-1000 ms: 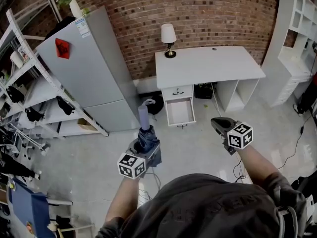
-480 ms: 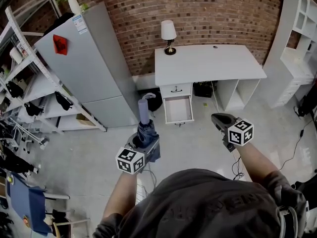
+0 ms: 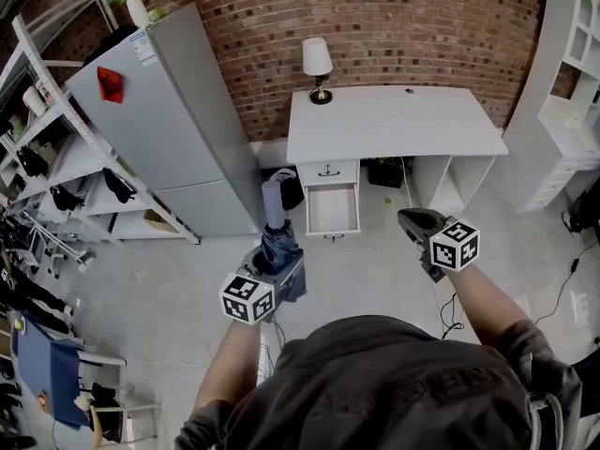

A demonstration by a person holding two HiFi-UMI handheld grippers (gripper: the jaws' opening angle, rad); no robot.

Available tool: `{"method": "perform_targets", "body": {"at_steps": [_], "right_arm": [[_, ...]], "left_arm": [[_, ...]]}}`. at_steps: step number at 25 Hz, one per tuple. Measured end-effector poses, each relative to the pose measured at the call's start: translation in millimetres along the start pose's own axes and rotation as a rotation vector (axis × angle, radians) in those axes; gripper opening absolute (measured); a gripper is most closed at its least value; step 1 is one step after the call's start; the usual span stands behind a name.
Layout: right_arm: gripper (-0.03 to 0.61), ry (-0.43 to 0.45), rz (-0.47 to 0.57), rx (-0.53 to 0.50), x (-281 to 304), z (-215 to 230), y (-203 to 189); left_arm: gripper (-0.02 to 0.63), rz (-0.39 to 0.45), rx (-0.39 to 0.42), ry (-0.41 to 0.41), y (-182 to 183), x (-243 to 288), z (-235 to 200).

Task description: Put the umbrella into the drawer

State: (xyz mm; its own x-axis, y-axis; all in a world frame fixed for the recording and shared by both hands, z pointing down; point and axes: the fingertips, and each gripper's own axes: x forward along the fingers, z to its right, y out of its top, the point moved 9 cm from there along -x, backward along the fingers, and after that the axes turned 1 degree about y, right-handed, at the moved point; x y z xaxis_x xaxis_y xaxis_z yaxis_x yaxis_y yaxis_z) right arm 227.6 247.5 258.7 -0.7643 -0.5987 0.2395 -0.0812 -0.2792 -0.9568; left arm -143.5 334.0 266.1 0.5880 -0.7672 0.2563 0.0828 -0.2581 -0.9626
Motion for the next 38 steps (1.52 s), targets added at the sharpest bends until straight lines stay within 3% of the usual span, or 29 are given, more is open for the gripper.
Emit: {"method": "perform_targets", "body": {"at_steps": [5, 10, 19, 29, 34, 38], "right_arm": [[-0.008, 0.010, -0.011, 0.015, 11, 23, -4], [-0.008, -0.010, -0.025, 0.025, 45, 32, -6], [-0.008, -0.106, -0.046, 0.061, 163, 40, 5], [-0.008, -0.184, -0.053, 0.083, 309, 54, 57], [-0.008, -0.207, -0.068, 0.094, 355, 73, 72], [-0.008, -0.183, -0.085, 0.097, 370, 100, 74]], "left_arm": [[0.268, -0.022, -0.009, -0.009, 0, 22, -4], [0.268, -0.021, -0.016, -0.041, -3, 44, -43], [0.268, -0.027, 0.001, -0.206, 0, 112, -182], [0.268, -0.056, 0.041, -0.324, 35, 160, -345], [0.268, -0.070, 0.029, -0.346, 38, 182, -398], [0.268, -0.083, 0.021, -0.336, 33, 205, -410]]}}
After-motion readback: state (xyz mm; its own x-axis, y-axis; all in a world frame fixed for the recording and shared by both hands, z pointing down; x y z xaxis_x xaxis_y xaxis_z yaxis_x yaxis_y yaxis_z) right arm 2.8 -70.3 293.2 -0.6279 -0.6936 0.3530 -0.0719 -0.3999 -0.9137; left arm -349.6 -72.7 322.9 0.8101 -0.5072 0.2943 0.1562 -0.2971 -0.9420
